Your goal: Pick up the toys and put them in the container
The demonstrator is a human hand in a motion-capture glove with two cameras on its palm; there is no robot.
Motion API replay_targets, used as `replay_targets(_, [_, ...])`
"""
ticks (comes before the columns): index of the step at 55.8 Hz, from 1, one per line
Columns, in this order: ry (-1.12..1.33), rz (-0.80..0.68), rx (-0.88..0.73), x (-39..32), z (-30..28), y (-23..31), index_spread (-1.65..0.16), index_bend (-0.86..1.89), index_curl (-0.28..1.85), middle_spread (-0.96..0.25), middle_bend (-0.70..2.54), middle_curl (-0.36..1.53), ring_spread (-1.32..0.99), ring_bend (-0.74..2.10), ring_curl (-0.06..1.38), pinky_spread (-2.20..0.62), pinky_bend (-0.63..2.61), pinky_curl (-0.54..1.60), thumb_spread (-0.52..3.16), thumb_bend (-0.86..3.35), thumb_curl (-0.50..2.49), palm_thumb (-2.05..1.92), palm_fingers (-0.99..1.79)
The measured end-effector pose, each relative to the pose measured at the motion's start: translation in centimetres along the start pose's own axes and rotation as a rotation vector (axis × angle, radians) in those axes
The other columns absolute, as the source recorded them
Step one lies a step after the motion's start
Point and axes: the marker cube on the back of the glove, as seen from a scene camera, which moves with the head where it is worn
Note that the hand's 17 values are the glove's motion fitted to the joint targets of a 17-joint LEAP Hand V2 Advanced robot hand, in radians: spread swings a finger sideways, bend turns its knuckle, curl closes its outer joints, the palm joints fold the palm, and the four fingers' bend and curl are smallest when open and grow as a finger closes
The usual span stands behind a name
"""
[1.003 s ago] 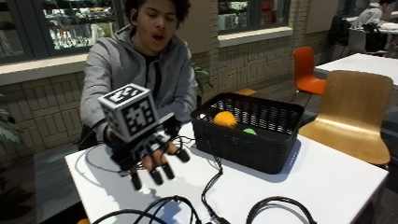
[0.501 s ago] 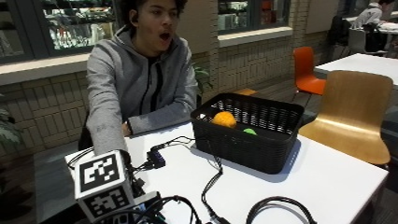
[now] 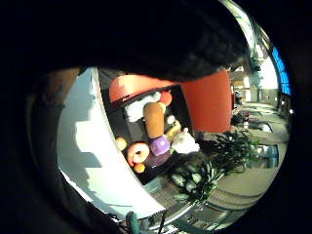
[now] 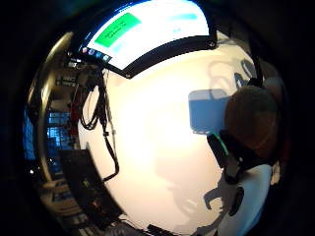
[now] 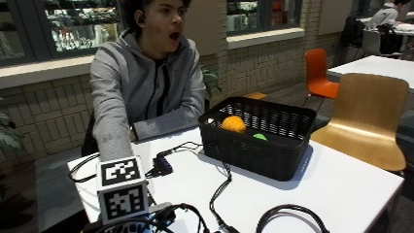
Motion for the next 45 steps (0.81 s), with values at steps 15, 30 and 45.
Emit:
replay_targets(15, [-0.018,-0.189,0.144,-3.0,-4.2,1.6,-0.18,1.13,0.61,-0.08,0.38,0.54,-0.14,0.18,0.30,0.00,0.62,0.26,1.50,0.10,0.34,0.53,0.19])
replay_targets(30, [-0.114,-0.584,0.389,-13.8,-13.5,9.7,-0.17,1.14,0.60,-0.14,0.45,0.58,-0.18,0.19,0.31,0.00,0.54,0.26,1.47,0.10,0.33,0.57,0.25])
replay_targets(45, [-0.092,-1.012,0.502,-25.2,-17.9,22.0,-0.17,1.16,0.59,-0.19,0.50,0.62,-0.22,0.22,0.33,0.00,0.44,0.26,1.45,0.09,0.32,0.60,0.32])
